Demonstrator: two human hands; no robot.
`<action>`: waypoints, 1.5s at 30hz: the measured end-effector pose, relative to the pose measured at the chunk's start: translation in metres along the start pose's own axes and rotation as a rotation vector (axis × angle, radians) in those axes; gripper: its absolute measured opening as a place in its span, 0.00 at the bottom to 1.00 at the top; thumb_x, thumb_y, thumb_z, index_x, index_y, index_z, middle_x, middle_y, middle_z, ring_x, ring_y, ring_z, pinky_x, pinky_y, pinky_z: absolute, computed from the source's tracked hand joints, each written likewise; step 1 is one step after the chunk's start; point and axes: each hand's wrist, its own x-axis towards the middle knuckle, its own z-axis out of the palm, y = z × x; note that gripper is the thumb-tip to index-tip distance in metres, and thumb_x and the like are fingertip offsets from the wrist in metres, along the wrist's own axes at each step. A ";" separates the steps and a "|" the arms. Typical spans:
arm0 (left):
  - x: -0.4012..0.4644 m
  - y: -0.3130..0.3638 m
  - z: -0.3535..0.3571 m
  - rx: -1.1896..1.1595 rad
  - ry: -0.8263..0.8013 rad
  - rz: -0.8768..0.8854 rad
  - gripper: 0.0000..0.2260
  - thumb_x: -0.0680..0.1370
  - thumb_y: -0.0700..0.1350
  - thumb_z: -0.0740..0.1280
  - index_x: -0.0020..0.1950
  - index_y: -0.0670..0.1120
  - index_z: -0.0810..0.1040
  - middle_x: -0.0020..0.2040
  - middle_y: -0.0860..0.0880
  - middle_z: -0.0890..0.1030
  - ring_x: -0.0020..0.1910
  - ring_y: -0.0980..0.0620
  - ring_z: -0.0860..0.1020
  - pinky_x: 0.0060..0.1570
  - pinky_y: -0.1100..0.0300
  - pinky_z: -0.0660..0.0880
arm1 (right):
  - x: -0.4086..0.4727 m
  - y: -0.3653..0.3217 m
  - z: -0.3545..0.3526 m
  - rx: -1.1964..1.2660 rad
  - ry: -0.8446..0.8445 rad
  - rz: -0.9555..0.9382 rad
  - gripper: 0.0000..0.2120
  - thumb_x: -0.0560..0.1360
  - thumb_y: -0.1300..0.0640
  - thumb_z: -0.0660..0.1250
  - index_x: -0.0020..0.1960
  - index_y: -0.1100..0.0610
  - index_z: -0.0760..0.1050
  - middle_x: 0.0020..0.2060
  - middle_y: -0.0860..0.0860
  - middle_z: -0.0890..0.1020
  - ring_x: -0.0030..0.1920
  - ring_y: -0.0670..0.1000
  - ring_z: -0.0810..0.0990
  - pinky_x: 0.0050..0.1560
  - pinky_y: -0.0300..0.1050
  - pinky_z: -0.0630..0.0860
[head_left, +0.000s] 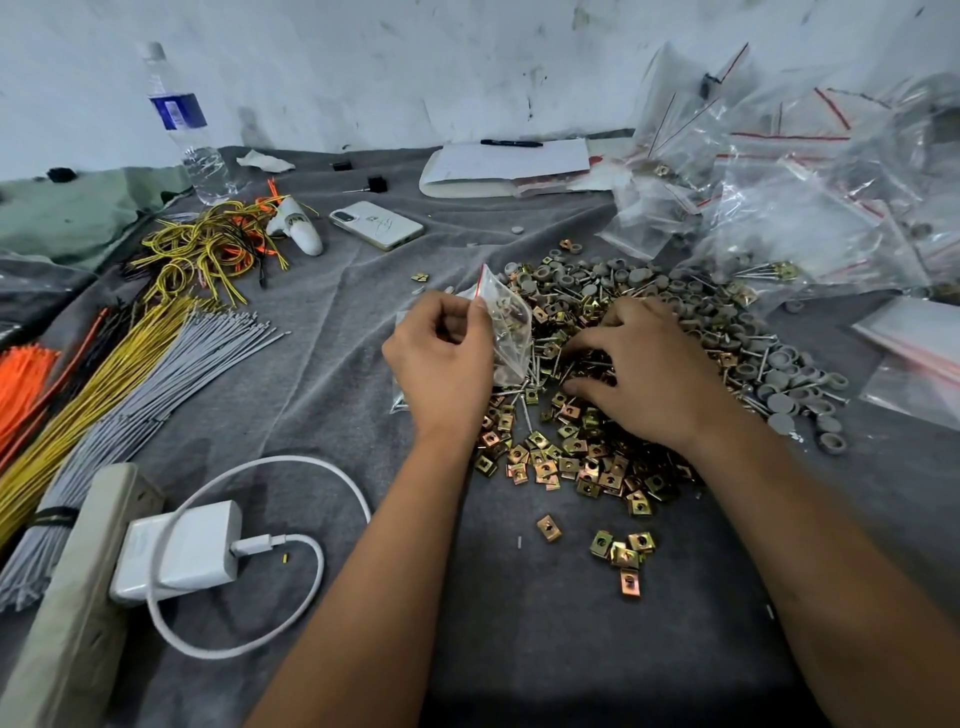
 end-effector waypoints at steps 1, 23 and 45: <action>0.000 0.000 0.000 -0.002 -0.001 -0.002 0.06 0.77 0.40 0.72 0.39 0.43 0.82 0.29 0.57 0.76 0.29 0.61 0.73 0.33 0.68 0.70 | 0.001 0.000 0.000 -0.017 -0.018 0.019 0.21 0.74 0.38 0.72 0.64 0.44 0.80 0.55 0.50 0.74 0.64 0.54 0.68 0.57 0.52 0.74; -0.008 0.000 0.005 0.151 -0.319 0.270 0.07 0.77 0.42 0.73 0.39 0.47 0.81 0.31 0.58 0.76 0.30 0.59 0.75 0.31 0.68 0.69 | -0.004 -0.011 -0.005 0.596 0.359 -0.134 0.10 0.72 0.56 0.79 0.52 0.55 0.86 0.43 0.45 0.86 0.43 0.40 0.85 0.46 0.39 0.82; -0.003 0.000 0.003 0.039 -0.081 0.077 0.07 0.76 0.42 0.71 0.38 0.47 0.82 0.29 0.54 0.79 0.28 0.53 0.77 0.30 0.54 0.77 | -0.002 0.002 0.002 0.190 0.039 -0.187 0.11 0.73 0.53 0.77 0.56 0.48 0.83 0.50 0.44 0.80 0.56 0.47 0.72 0.58 0.50 0.72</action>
